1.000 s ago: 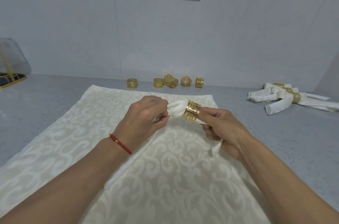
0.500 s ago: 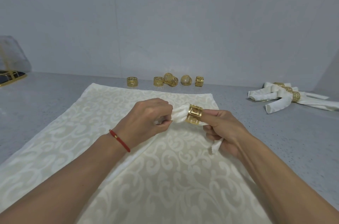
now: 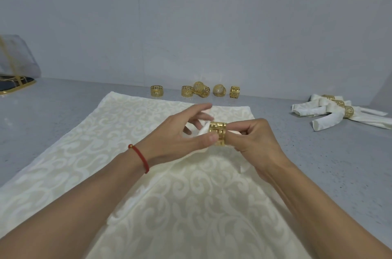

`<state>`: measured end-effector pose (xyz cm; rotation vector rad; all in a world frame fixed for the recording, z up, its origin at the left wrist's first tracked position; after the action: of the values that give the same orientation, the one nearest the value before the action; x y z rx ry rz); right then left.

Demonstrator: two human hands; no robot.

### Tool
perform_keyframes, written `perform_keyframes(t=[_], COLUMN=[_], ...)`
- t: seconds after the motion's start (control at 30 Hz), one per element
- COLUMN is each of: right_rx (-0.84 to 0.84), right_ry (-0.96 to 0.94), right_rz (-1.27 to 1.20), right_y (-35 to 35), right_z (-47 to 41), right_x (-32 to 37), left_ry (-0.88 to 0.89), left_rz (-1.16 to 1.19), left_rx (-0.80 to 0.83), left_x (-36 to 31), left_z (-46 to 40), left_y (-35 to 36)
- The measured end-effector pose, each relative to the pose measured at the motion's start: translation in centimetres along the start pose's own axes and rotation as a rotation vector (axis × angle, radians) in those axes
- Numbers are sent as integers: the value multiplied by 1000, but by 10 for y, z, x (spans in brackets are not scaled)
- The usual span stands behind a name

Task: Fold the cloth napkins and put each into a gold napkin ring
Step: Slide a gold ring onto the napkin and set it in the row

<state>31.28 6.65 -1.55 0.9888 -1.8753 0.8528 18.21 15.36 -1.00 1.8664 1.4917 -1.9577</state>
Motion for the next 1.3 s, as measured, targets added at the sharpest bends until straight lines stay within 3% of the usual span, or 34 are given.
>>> perform_keyframes(t=[0.13, 0.3, 0.47, 0.5, 0.6, 0.63, 0.73, 0.9, 1.1, 1.3], right_rx=[47, -58, -110, -72, 141, 212, 251, 52, 22, 119], right_ry=[-56, -64, -17, -49, -239, -279, -280, -243, -200, -184], right_rz=[0, -66, -57, 46, 736, 862, 701, 360, 251, 162], right_y=[10, -4, -22, -22, -16, -10, 7, -2, -5, -1], right_z=[0, -1, -2, -3, -4, -3, -2, -10, -13, -14], right_x=[7, 10, 2, 5, 18, 18, 14, 3, -5, -10], left_ry=[8, -53, -73, -62, -69, -79, -97, -98, -118, -158], left_rz=[61, 268, 242, 207, 118, 112, 128, 330, 354, 389], left_rx=[67, 68, 13, -1, -48, -49, -32, 7, 43, 48], left_x=[-10, 4, 12, 12, 16, 17, 16, 17, 16, 25], left_z=[2, -1, -3, -4, -4, -5, -4, 0, 3, 1], left_y=[0, -16, -23, -23, -26, -26, -22, -23, -19, -20])
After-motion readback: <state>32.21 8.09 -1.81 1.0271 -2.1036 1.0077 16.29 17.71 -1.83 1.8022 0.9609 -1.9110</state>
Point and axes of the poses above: each hand's wrist, its own z-axis away from the middle knuckle, its own y-axis out of the palm, x = y × z, the point moved 10 cm from there along -z, towards the middle knuckle, and after that the axes turned 13 degrees about -y, right-handed, at the moved point
